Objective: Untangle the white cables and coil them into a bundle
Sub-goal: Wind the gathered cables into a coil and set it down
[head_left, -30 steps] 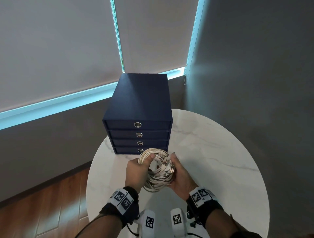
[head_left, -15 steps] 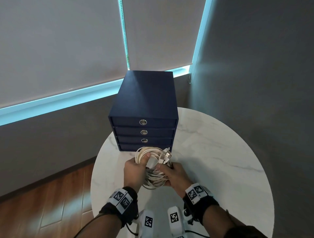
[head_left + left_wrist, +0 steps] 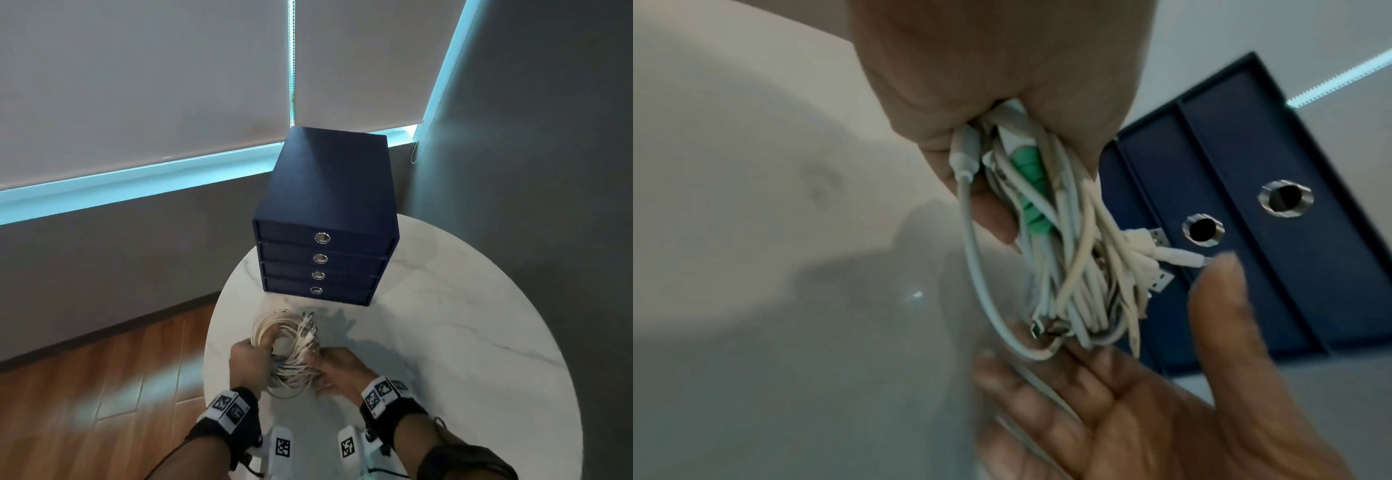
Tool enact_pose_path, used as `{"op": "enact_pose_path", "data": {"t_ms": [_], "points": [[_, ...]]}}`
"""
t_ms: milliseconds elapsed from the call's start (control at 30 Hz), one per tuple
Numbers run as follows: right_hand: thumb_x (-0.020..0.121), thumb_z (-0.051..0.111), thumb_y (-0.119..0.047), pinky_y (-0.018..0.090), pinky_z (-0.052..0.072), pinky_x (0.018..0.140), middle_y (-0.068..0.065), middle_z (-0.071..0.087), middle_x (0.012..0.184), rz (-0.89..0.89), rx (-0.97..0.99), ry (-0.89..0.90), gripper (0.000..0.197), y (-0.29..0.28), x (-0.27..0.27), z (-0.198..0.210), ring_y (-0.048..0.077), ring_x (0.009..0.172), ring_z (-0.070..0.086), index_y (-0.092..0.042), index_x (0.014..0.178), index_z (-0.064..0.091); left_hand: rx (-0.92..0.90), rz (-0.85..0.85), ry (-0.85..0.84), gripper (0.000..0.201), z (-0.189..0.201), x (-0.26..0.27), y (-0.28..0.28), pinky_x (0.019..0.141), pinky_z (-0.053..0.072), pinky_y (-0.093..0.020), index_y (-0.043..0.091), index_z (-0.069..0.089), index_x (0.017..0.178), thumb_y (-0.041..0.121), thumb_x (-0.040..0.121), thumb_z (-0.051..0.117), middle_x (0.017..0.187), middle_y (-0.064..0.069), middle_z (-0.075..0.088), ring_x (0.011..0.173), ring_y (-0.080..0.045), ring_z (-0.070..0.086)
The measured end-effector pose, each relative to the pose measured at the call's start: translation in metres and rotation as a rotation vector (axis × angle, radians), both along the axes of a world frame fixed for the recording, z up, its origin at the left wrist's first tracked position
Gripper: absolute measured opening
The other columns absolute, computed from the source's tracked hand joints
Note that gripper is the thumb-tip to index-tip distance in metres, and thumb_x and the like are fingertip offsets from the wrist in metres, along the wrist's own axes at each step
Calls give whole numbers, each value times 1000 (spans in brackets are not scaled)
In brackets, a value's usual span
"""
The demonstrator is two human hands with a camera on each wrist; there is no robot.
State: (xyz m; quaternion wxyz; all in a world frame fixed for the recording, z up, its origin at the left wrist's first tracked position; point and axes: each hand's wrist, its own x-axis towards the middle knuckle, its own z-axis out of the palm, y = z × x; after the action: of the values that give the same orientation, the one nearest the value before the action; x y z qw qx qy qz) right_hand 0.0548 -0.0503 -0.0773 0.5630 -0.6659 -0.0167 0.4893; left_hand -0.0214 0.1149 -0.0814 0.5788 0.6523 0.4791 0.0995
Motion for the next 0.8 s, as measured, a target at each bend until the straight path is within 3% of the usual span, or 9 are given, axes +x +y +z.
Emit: {"op": "enact_pose_path", "data": {"t_ms": [67, 133, 233, 333, 533, 700, 800], "points": [[81, 74, -44, 30, 54, 64, 8, 72, 80, -71, -78, -73, 32, 7, 3, -9, 21, 68, 67, -13, 89, 66, 19, 75, 12, 51, -7, -5, 16, 67, 53, -37, 4, 69, 74, 54, 83, 74, 73, -13, 71, 72, -33, 68], [95, 60, -23, 29, 55, 55, 12, 68, 71, -236, -105, -71, 17, 10, 7, -22, 24, 58, 68, -6, 92, 61, 34, 140, 28, 52, -12, -10, 31, 64, 49, -36, 2, 66, 71, 52, 84, 74, 71, -14, 68, 73, -35, 66], [99, 47, -9, 28, 53, 49, 16, 65, 65, -356, -153, -89, 13, 17, 12, -35, 29, 52, 68, -2, 96, 59, 29, 205, 44, 47, -16, -15, 50, 64, 41, -32, 4, 63, 72, 48, 87, 73, 72, -10, 65, 73, -33, 62], [100, 43, -8, 30, 55, 55, 15, 64, 64, -384, -151, -129, 17, 35, 21, -38, 29, 53, 68, -4, 99, 60, 47, 230, 76, 50, -26, -16, 64, 66, 41, -32, 1, 69, 85, 51, 86, 72, 81, -15, 68, 74, -31, 61], [100, 51, -11, 33, 58, 66, 13, 66, 97, -636, 79, -63, 12, 75, 53, -29, 27, 71, 66, -5, 106, 60, 65, 200, 56, 47, -39, -11, 73, 65, 44, -30, 5, 72, 89, 52, 85, 73, 84, -12, 72, 74, -27, 65], [99, 54, -21, 44, 49, 100, 12, 68, 117, -713, 158, 110, 22, 98, 72, -21, 27, 101, 65, -12, 119, 57, 58, 197, 78, 46, -43, -9, 77, 62, 44, -29, 8, 72, 87, 55, 85, 72, 82, -8, 72, 72, -24, 66], [102, 47, -17, 44, 45, 106, 14, 60, 132, -706, 184, 170, 35, 101, 77, -23, 28, 118, 61, -8, 136, 48, 59, 193, 87, 47, -45, -7, 79, 62, 46, -30, 10, 71, 86, 57, 84, 72, 80, -7, 72, 73, -25, 67]]}}
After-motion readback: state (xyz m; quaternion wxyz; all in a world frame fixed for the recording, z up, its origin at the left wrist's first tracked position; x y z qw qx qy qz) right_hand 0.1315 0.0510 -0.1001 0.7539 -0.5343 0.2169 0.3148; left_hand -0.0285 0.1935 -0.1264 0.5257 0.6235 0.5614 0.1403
